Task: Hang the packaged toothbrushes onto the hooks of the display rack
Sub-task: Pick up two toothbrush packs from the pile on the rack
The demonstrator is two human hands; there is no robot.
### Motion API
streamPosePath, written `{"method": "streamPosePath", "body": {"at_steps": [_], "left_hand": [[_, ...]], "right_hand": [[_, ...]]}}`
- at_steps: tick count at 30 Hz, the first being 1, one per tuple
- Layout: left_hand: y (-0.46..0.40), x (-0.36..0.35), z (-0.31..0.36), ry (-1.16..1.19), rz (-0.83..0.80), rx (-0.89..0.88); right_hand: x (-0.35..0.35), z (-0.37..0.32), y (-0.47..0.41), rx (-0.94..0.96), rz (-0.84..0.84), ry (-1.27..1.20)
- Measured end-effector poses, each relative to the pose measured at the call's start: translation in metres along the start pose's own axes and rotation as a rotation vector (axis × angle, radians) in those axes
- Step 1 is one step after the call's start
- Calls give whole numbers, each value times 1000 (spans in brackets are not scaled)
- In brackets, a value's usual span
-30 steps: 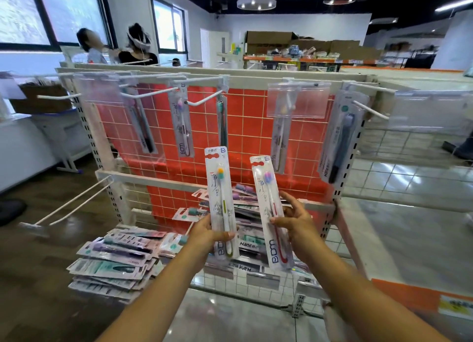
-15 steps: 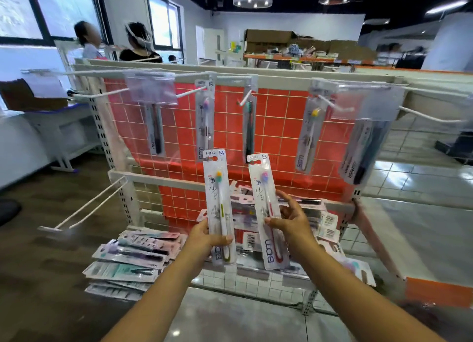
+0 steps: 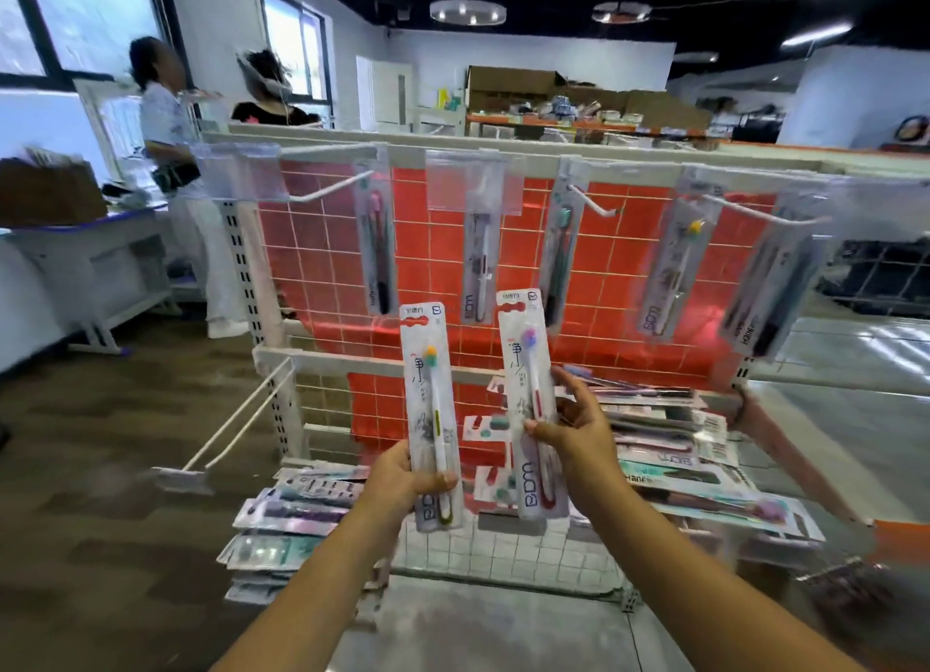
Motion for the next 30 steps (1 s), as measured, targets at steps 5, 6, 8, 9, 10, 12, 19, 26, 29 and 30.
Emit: {"method": "streamPosePath", "body": {"at_steps": [5,6,8,9,10,12,19,26,29,30], "left_hand": [[-5,16,6,-31,-72,-15],[-6,19,6,-32,-87,-16],[-6,21,7,-29,-114,-11],[-6,22,8,-26,-125,-8],[-6,24,8,-24,-135,-7],[-6,27,9,-25,-148,-12],[-9,46,13,-33,-134,-45],[-14,51,15,-24,-120,-54],[-14,51,18,-28,-115,-58],[-14,51,20,-32,-115,-63]], "right_hand": [[-22,-14,8,74,43,-26],[-25,-18,9,97,57,-31],[-32,-27,12,138,75,-46],[-35,-32,13,157,80,-56],[-39,-38,13,177,83,-71],[-48,-48,14,223,75,-99],[-72,-64,16,284,41,-115],[-81,-61,9,303,74,53],[-88,-63,0,349,81,148],[-90,-63,-4,360,78,183]]}}
Point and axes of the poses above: each hand's wrist, its own y-axis away from the middle knuckle, its own x-axis out of the back of the hand, z = x × y, the point moved 4 cm from there along -y, towards the middle knuckle, and after that the axes turned 14 degrees about z, right-handed, at the moved point
